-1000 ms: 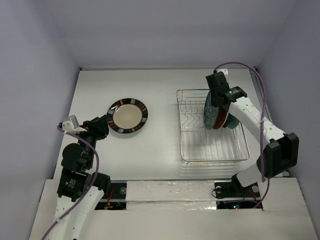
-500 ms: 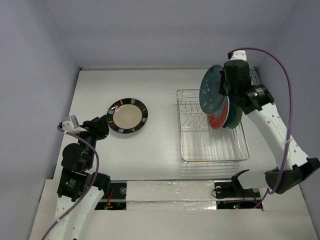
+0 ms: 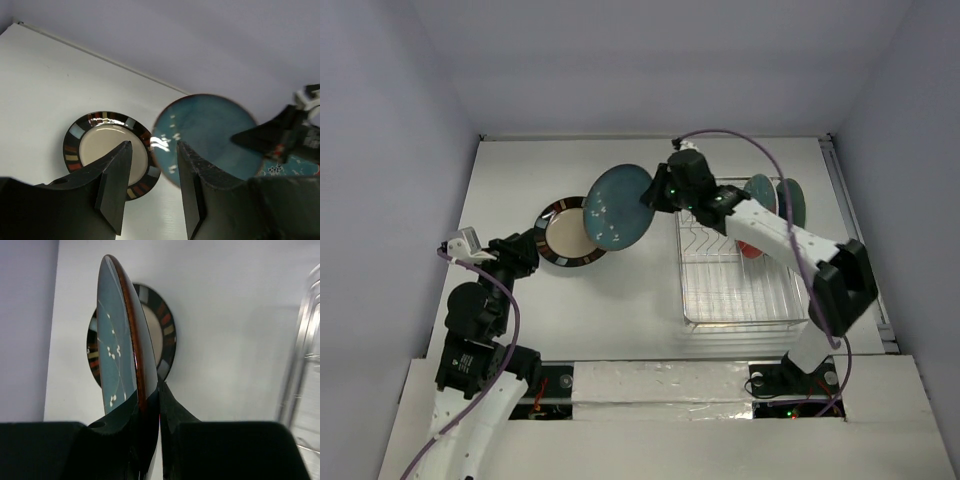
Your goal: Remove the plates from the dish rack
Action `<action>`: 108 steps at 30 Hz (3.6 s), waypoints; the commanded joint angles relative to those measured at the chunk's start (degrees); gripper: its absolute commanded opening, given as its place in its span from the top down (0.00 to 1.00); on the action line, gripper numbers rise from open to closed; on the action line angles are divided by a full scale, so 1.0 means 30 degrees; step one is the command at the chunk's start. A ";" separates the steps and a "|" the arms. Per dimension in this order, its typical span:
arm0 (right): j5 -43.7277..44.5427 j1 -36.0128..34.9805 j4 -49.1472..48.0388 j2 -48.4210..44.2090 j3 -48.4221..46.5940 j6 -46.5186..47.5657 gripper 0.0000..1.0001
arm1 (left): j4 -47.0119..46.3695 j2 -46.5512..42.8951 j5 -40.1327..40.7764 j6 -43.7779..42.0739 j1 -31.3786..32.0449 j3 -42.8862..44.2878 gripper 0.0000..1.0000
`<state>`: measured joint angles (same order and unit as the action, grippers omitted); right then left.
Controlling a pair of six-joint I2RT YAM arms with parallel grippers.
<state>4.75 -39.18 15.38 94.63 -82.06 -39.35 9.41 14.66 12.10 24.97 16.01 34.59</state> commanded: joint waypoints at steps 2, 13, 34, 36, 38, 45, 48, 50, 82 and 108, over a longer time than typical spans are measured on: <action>-0.2141 -0.0564 -0.7670 0.1381 -0.1209 -0.4574 1.00 | -0.0881 0.0388 -0.0078 -0.0121 -0.0093 0.0043 0.62; -0.2406 -0.2378 -1.0457 0.6716 -0.2088 -0.8267 1.00 | -0.0880 0.0301 -0.0078 -0.0062 -0.0093 0.0013 0.62; 0.0318 -0.2937 0.2076 0.8828 -0.6365 -0.0630 0.19 | -0.0881 0.0008 -0.0078 -0.0062 -0.0268 0.0014 0.62; 0.0495 -0.2937 0.3133 0.8915 -0.6687 -0.0010 0.17 | -0.0910 0.0037 -0.0078 -0.0120 -0.0268 0.0043 0.62; 0.0788 -0.2937 0.4155 0.9120 -0.7010 0.0694 0.17 | -0.0939 0.0095 -0.0078 -0.0091 -0.0268 0.0042 0.62; 0.1082 -0.2937 0.5450 1.0233 -0.8329 0.1546 0.07 | -0.0968 -0.0022 -0.0078 -0.0121 -0.0268 0.0013 0.62; 0.0293 -0.2937 0.4867 1.0176 -0.8300 0.1575 0.05 | -0.0939 0.0066 -0.0078 -0.0150 -0.0268 0.0013 0.62; 0.0232 -0.2937 0.4458 0.9769 -0.8155 0.1692 0.05 | -0.0939 0.0095 -0.0078 -0.0121 -0.0268 0.0013 0.62; -0.1438 -0.3317 0.7091 1.2606 -1.3542 0.1780 0.02 | -0.0968 -0.0139 -0.0078 -0.0091 -0.0444 0.0013 0.62; 0.9784 0.3093 0.9138 -0.8716 0.1950 0.4824 0.71 | -0.1056 -0.0754 -0.0078 -0.0121 -0.0444 -0.0016 0.62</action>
<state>30.96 -32.21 36.71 69.91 -81.45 -27.81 9.23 13.23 12.10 24.97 14.90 34.59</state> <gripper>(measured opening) 0.218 0.379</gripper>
